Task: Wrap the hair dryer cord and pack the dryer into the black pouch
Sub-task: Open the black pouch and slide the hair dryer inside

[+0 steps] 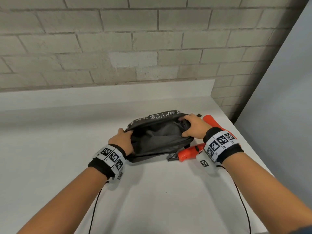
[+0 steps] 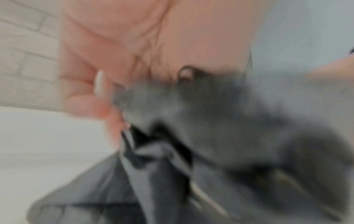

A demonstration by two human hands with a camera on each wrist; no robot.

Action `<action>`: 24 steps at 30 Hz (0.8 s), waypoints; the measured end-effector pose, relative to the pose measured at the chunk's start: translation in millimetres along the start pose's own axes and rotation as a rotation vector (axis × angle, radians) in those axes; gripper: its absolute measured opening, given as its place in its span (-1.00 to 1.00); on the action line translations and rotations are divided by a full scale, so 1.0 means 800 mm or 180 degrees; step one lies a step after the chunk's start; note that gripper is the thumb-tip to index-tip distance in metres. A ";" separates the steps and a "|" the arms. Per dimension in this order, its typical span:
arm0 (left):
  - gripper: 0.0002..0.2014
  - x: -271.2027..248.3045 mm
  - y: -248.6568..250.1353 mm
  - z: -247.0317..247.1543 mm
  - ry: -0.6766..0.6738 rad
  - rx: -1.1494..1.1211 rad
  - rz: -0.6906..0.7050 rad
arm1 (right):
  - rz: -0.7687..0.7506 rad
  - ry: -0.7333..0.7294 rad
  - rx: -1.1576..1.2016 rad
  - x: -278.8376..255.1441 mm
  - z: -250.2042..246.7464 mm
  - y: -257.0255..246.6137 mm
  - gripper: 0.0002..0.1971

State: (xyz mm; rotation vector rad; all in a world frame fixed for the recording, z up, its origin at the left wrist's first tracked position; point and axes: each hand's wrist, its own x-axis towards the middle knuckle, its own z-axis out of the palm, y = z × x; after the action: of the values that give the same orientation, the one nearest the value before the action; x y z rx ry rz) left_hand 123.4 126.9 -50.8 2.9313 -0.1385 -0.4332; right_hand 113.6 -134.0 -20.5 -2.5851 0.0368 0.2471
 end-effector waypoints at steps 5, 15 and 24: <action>-0.24 -0.007 0.003 0.021 -0.0486 0.0684 0.0249 | 0.0691 -0.0525 -0.1119 0.001 0.001 0.003 -0.22; -0.22 -0.010 0.013 -0.014 0.0261 -0.1933 0.0561 | -0.0270 0.0556 0.0869 -0.002 0.007 -0.002 -0.51; -0.17 -0.020 0.010 -0.030 0.1074 -0.0660 -0.0022 | -0.0035 0.0807 -0.0499 0.003 0.029 -0.043 -0.34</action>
State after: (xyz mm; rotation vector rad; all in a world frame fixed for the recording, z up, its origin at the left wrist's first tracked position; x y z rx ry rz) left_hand 114.9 124.8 -22.6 2.7493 -0.0352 0.0486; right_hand 114.9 -92.7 -22.6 -2.7565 0.0983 -0.0868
